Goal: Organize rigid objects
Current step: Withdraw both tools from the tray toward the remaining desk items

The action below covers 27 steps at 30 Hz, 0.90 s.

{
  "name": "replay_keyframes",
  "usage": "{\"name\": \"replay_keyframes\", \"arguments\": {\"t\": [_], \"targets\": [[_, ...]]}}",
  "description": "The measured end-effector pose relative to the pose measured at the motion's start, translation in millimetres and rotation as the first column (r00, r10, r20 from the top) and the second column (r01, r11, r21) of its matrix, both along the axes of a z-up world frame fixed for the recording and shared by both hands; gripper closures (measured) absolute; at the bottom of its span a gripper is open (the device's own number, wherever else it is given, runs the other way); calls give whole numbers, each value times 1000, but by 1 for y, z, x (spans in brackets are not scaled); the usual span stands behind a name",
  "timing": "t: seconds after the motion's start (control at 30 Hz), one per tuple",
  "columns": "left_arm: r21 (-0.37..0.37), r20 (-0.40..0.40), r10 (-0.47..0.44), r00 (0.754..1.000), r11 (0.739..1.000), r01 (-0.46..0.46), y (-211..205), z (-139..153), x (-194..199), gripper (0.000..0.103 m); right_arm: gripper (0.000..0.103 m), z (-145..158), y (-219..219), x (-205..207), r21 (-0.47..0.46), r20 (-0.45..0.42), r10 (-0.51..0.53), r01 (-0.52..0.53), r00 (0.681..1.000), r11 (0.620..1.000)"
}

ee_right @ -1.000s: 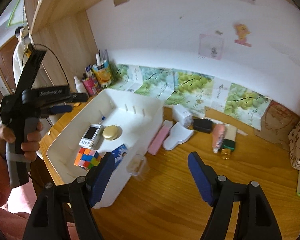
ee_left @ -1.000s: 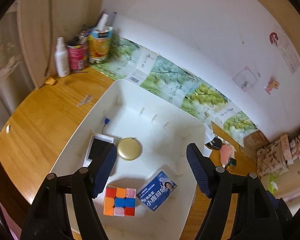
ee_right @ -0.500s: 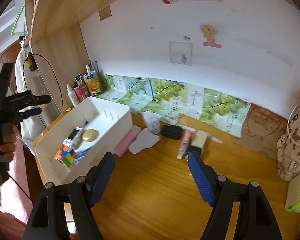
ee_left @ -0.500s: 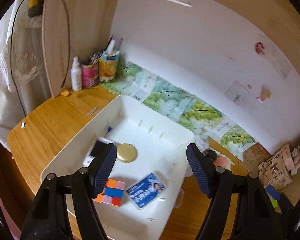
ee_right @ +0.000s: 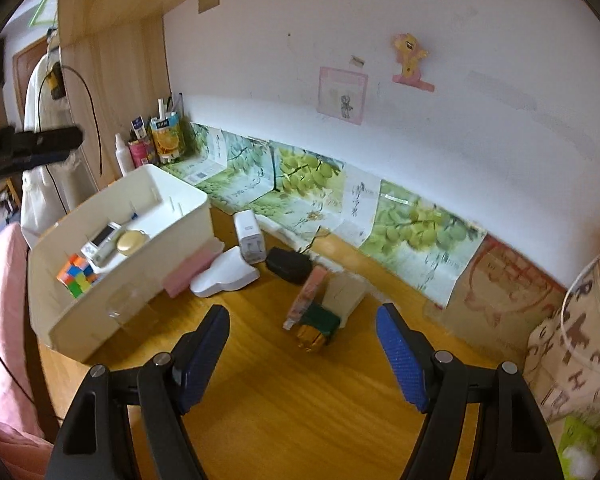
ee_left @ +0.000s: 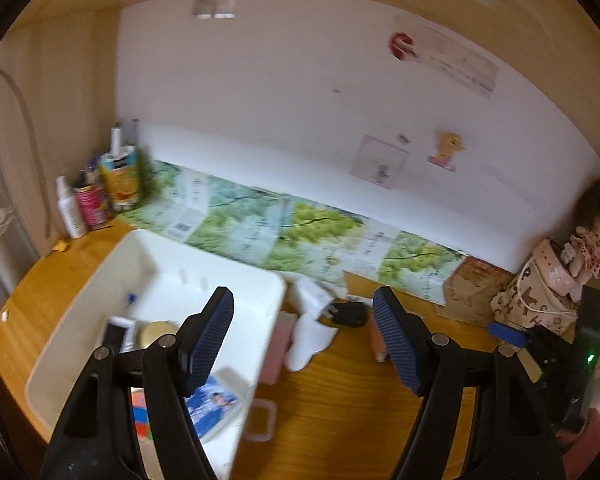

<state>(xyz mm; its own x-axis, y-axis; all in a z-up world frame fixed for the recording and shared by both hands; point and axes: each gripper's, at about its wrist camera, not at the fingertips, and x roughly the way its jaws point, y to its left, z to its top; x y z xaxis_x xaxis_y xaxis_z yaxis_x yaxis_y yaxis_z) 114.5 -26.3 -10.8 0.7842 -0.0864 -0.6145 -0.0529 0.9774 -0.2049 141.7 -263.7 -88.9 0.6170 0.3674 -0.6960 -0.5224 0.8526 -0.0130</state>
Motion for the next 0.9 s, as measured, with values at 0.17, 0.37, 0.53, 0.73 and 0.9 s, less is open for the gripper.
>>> {"name": "replay_keyframes", "arguments": {"t": [0.17, 0.37, 0.53, 0.73, 0.9], "targets": [[13, -11, -51, 999, 999, 51, -25, -1, 27, 28, 27, -3, 7, 13, -56, 42, 83, -81, 996, 995], [30, -72, -144, 987, 989, 147, -47, -12, 56, 28, 27, -12, 12, 23, -104, 70, 142, -135, 987, 985], [10, -152, -200, 968, 979, 204, -56, -27, 78, 27, 27, -34, 17, 21, -172, 70, 156, -142, 985, 975], [-2, -209, -224, 952, 974, 228, -60, -41, 91, 22, 27, -56, 18, 16, -214, 48, 143, -129, 989, 968], [-9, -273, -233, 933, 971, 239, -64, -57, 102, 22, 27, -70, 22, 11, -242, 43, 138, -124, 990, 962]]}}
